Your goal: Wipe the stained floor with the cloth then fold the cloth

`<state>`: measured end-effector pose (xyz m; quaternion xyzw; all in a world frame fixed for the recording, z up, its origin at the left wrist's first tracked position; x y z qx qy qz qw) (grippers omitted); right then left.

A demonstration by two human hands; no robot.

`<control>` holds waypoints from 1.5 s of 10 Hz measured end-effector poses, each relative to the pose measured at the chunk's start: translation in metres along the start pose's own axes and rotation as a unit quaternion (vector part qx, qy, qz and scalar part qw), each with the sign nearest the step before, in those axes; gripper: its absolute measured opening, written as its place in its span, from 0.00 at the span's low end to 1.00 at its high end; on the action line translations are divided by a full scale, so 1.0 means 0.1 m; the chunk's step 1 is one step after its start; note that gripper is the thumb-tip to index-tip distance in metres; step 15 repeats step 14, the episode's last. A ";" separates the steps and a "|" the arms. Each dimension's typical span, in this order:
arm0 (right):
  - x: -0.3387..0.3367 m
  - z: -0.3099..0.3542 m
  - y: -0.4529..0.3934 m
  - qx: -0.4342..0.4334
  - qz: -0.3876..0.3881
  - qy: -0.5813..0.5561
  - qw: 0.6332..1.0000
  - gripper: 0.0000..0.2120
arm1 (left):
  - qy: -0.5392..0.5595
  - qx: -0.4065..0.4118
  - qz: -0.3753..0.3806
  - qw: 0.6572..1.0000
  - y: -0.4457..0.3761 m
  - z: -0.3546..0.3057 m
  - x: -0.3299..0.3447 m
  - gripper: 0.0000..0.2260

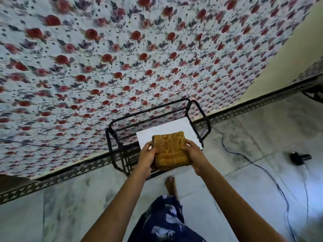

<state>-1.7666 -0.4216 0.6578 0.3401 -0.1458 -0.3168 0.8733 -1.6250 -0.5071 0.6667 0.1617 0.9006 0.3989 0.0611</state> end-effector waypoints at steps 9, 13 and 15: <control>0.12 -0.86 -3.94 -0.020 0.020 0.284 0.958 0.16 | 0.018 -0.057 -0.118 0.991 -3.80 0.96 0.31 0.14; 0.20 -0.50 -3.57 -0.155 0.017 0.472 0.867 0.24 | -0.217 0.060 -0.206 0.952 -3.38 0.63 0.38 0.18; 0.18 -0.20 -3.22 -0.242 0.030 0.472 0.847 0.22 | -0.230 0.105 -0.208 0.945 -3.00 0.44 0.38 0.17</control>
Point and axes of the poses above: each hand's wrist, its own y-axis away from the middle knuckle, its own x-axis out of the palm, z = x × y, the point moved 3 cm from there along -y, towards the middle knuckle, and after that the axes turned 1 degree about -z, right-handed, at the moved point
